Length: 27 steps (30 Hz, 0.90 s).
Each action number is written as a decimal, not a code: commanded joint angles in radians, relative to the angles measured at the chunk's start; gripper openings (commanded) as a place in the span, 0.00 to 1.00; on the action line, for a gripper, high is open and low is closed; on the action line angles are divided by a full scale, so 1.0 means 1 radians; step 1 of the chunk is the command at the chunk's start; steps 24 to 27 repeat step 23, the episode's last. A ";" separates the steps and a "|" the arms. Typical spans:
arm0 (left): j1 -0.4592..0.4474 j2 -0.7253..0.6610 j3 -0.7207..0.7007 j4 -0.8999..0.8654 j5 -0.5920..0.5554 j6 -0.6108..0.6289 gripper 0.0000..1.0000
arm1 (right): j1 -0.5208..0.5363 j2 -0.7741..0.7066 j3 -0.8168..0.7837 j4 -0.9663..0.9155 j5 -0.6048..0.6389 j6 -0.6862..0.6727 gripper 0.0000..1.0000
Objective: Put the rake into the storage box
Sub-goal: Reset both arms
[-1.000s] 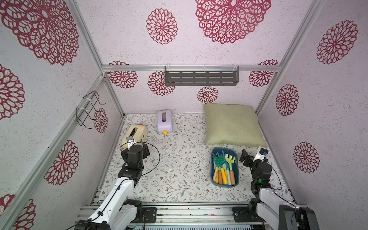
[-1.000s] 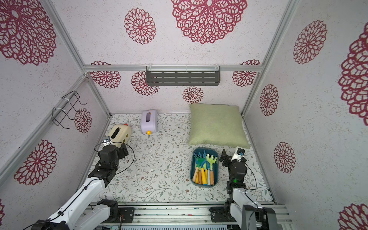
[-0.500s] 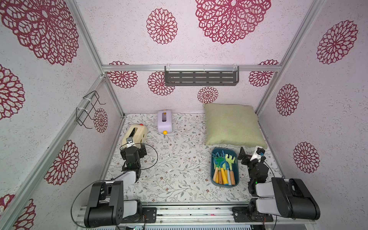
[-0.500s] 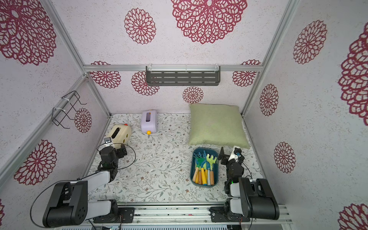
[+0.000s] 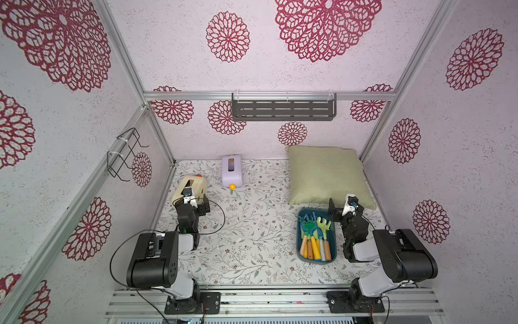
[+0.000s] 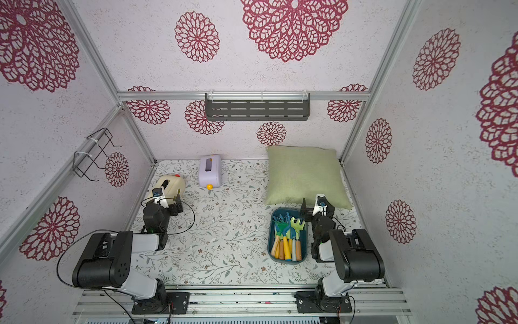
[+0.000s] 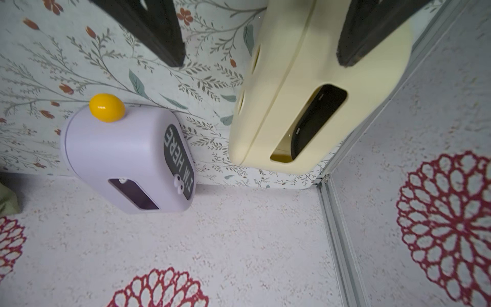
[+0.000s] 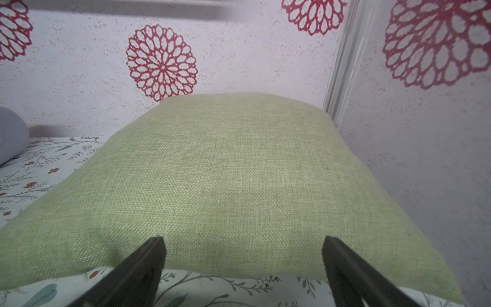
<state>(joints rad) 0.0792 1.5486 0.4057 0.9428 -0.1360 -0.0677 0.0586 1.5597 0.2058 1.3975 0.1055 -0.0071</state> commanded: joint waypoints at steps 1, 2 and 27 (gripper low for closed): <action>0.014 0.002 0.006 -0.049 -0.046 -0.027 0.97 | -0.005 -0.021 -0.005 -0.035 0.009 0.007 0.99; 0.017 0.002 0.007 -0.052 -0.047 -0.030 0.97 | -0.005 -0.021 -0.009 -0.026 0.008 0.007 0.99; 0.017 -0.002 0.007 -0.055 -0.049 -0.030 0.97 | -0.005 -0.021 -0.001 -0.042 -0.033 -0.008 0.99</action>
